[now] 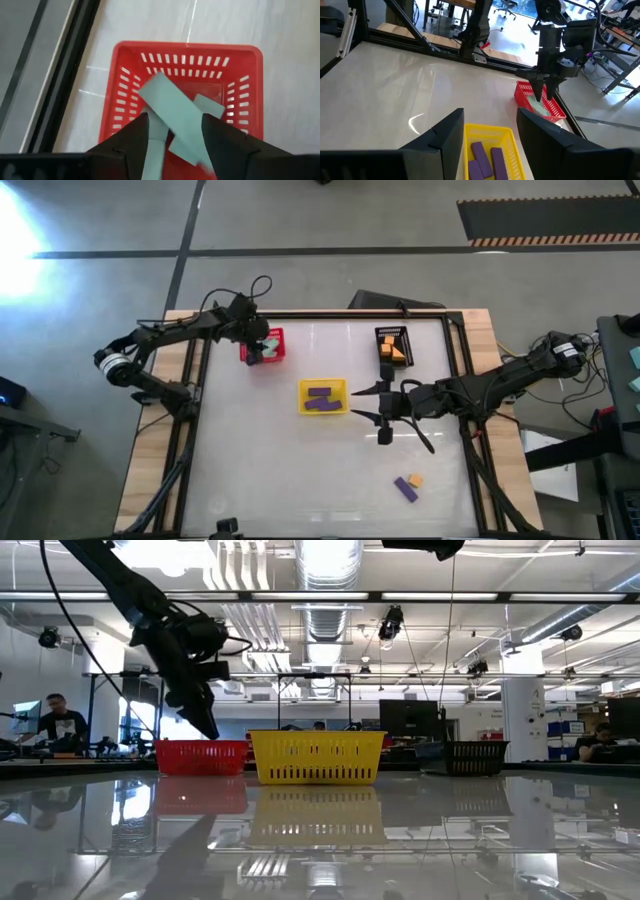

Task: Sort & place blocks by color
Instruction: Put the orange block into the black bin

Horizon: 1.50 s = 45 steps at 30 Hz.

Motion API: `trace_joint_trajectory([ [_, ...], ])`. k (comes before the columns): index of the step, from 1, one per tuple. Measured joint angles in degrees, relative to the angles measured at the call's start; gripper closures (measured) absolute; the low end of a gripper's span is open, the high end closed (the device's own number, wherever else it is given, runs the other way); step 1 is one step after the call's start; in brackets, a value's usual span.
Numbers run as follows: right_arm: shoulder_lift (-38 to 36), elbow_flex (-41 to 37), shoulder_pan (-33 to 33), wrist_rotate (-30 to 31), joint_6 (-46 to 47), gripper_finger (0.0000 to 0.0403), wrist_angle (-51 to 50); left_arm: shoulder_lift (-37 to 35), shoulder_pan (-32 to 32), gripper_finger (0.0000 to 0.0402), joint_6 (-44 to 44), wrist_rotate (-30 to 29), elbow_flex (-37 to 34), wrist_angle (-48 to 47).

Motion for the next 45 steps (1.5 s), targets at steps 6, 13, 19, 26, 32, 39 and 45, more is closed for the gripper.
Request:
trace_joint_trajectory([
  [6,0.0,0.0,0.0,0.0,0.68,0.0229,-0.87,-1.6,-0.56,0.0234,-2.73,-0.17,0.21,0.58],
  [13,0.0,0.0,0.0,0.02,4.6,0.0229,-4.13,-10.87,-7.36,0.0233,-10.44,-0.12,-0.31,0.75],
  [19,0.0,0.0,0.0,0.02,6.11,0.0229,-4.29,-19.89,-18.19,0.0233,-19.78,-0.13,-1.61,3.17],
  [26,0.0,-0.56,0.02,0.01,9.12,0.0229,-4.5,-25.42,-32.87,0.0233,-31.59,-6.54,-5.75,15.16],
  [32,-0.01,-1.88,0.17,-3.17,21.12,0.0229,-12.78,-25.11,-44.8,0.0233,-36.02,-15.35,-8.59,22.8],
  [39,2.07,-1.88,2.68,-7.6,41.92,0.0229,-25.14,-20.68,-55.57,0.0233,-37.44,-23.01,-9.9,31.04],
  [45,6.15,-1.88,7.96,-11.51,56.26,0.0229,-30.36,-15.04,-60.48,0.0233,-37.53,-27.65,-9.43,38.19],
])
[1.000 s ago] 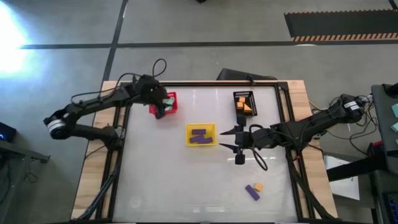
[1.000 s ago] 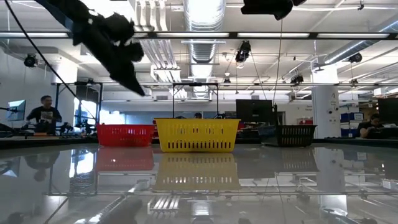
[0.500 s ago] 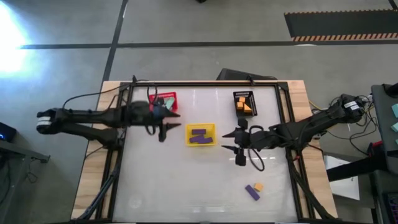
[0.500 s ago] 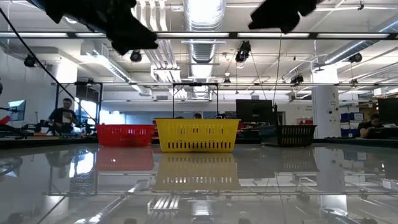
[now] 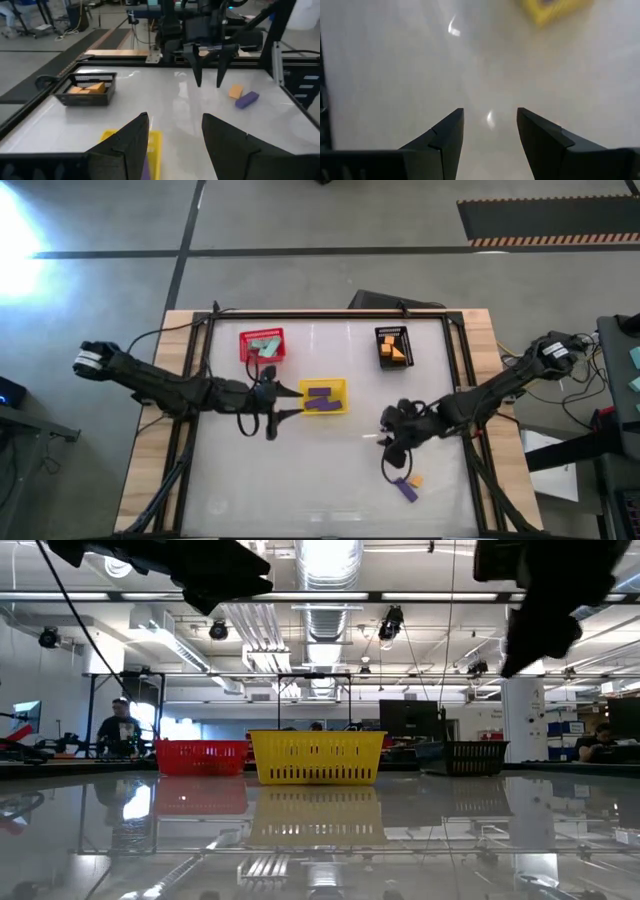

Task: Sort & place blocks by color
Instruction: Put the orange block into the black bin

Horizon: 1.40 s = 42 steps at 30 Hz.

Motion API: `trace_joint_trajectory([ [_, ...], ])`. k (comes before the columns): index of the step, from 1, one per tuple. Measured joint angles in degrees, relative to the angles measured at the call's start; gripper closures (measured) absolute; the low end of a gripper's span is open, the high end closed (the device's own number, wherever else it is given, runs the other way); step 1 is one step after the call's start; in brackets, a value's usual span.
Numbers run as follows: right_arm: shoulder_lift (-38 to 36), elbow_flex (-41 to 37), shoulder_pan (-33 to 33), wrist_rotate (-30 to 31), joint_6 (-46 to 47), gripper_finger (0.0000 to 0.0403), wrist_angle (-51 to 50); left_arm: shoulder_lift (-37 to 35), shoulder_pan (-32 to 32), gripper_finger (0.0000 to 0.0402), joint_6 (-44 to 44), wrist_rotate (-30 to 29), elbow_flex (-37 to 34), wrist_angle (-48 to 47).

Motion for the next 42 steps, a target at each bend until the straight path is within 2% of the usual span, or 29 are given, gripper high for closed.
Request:
trace_joint_trajectory([
  [5,4.0,0.49,3.19,-8.23,10.66,0.0229,-3.42,3.42,-1.47,0.0233,0.0,-0.15,0.14,3.67],
  [10,8.35,4.29,5.77,-13.68,19.17,0.0229,-16.47,5.13,-1.59,0.0233,-0.09,-0.15,0.14,4.77],
  [15,12.31,9.17,7.48,-17.27,23.23,0.0229,-31.47,5.28,-1.57,0.0233,-0.02,-0.15,0.14,4.77],
  [18,13.79,10.69,8.2,-19.78,23.34,0.0229,-35.52,4.99,-1.57,0.0233,0.0,-0.15,0.14,4.74],
  [21,14.39,10.9,8.57,-22.69,23.48,0.0229,-35.93,4.78,-1.57,0.0233,0.0,-0.15,0.11,4.72],
  [28,14.74,9.84,8.83,-23.21,27.65,0.0229,-34.81,4.42,-1.57,0.0233,0.02,-0.15,-0.14,4.68],
  [37,14.86,9.79,9.49,-26.24,32.01,0.0229,-25.8,4.37,-1.57,0.0233,0.0,-0.15,-0.25,4.68],
  [42,15.47,9.79,11.13,-27.07,35.41,0.0209,-23.32,4.37,-1.57,0.0233,0.0,-0.15,-0.25,4.67],
])
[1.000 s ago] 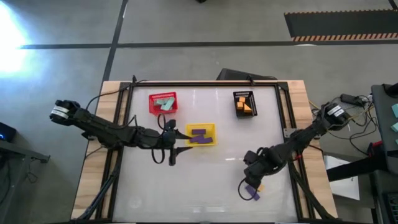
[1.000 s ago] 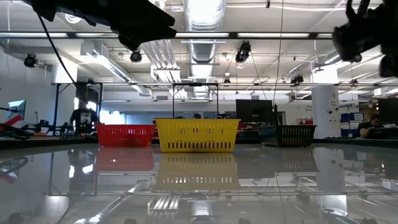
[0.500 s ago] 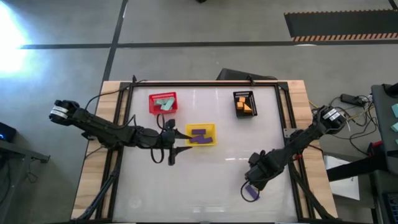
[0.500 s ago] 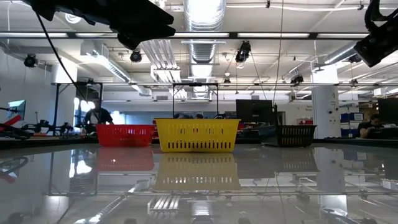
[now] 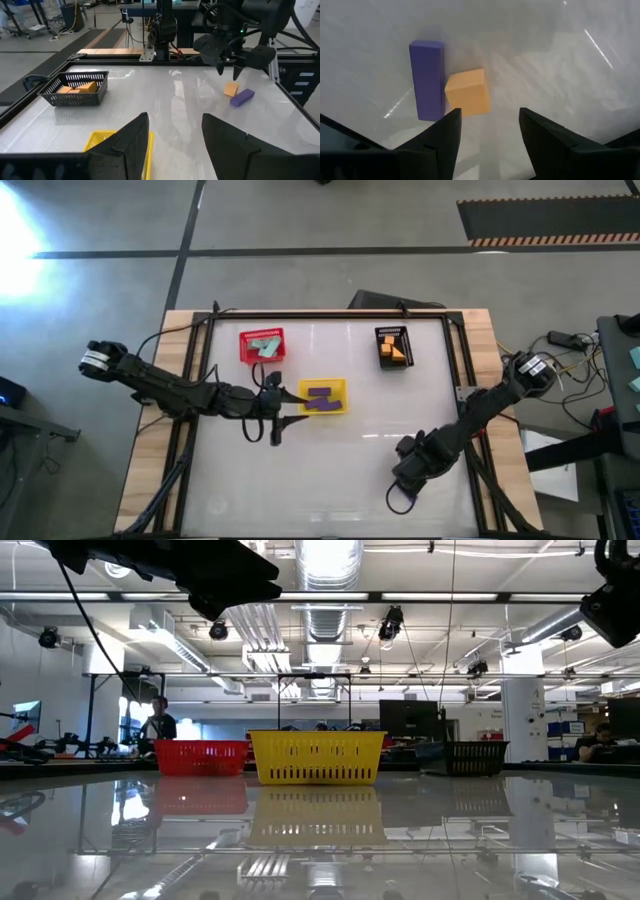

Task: Sort & place blocks by color
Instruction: Put the orange block into the black bin

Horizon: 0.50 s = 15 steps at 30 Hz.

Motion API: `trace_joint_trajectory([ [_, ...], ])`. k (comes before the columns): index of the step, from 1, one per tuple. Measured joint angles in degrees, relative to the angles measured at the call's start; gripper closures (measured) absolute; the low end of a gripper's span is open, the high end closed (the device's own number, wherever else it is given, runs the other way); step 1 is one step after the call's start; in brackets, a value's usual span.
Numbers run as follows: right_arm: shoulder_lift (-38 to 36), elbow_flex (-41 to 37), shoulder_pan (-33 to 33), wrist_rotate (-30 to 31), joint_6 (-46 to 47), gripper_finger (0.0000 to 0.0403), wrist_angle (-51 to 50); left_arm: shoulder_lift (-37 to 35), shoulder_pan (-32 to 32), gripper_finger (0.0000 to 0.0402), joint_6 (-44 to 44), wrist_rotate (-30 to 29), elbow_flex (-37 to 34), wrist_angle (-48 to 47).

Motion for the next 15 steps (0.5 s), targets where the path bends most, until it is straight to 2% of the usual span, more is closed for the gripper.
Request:
trace_joint_trajectory([
  [10,3.23,0.0,1.91,0.02,1.43,0.0133,2.71,0.0,0.0,0.0233,0.0,0.0,-0.04,-0.13],
  [15,5.76,0.01,1.91,0.16,-0.39,0.0128,2.65,0.0,0.0,0.0233,0.0,0.02,-0.11,-0.33],
])
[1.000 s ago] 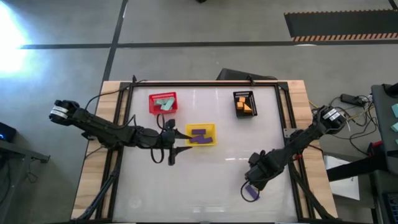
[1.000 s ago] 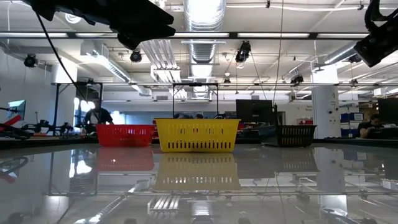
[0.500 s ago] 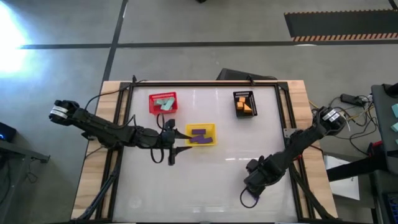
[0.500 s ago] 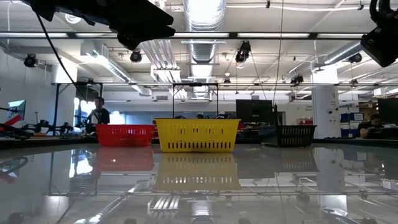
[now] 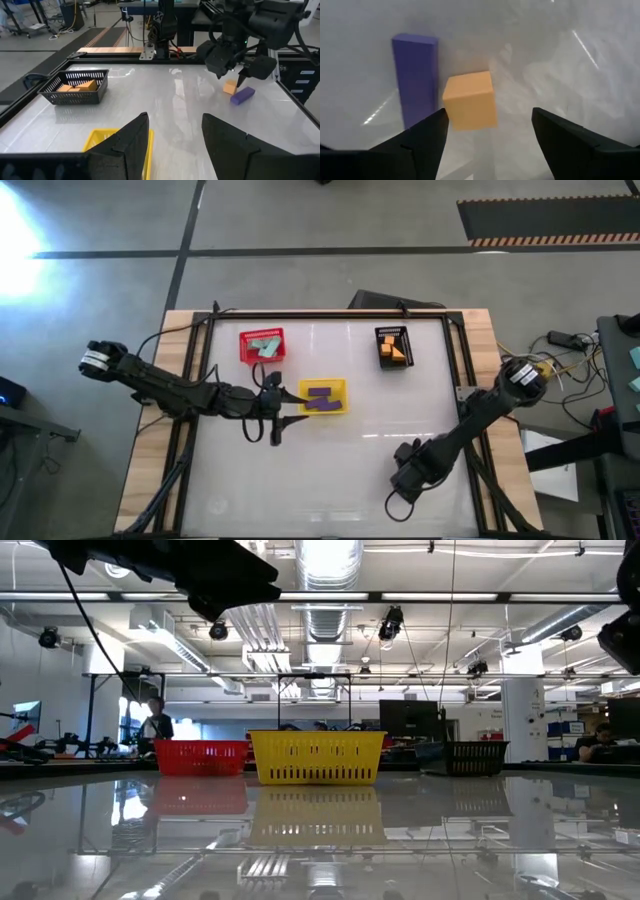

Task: Sort & place blocks by color
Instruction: Put the orange block into the black bin

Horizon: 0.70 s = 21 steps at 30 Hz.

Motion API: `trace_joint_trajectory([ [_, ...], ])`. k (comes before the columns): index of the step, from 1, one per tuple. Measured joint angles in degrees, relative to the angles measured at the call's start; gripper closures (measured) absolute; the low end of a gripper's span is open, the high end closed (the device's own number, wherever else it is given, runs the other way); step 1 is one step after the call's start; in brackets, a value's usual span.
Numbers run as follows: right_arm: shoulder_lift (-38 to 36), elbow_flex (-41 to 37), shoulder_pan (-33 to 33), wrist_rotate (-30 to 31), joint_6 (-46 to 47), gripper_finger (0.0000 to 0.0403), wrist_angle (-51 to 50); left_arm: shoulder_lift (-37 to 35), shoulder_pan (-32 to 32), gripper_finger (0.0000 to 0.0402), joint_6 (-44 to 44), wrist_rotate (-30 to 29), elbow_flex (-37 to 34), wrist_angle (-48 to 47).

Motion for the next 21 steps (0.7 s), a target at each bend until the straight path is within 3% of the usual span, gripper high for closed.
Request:
trace_joint_trajectory([
  [17,1.04,-0.01,-0.11,1.42,-1.6,0.0268,-0.1,0.21,0.0,0.0233,0.0,-0.01,-0.04,-0.16],
  [21,0.99,-0.01,-0.11,1.42,-1.65,0.028,-0.1,0.57,0.01,0.0233,0.0,-0.02,-0.04,-0.18],
])
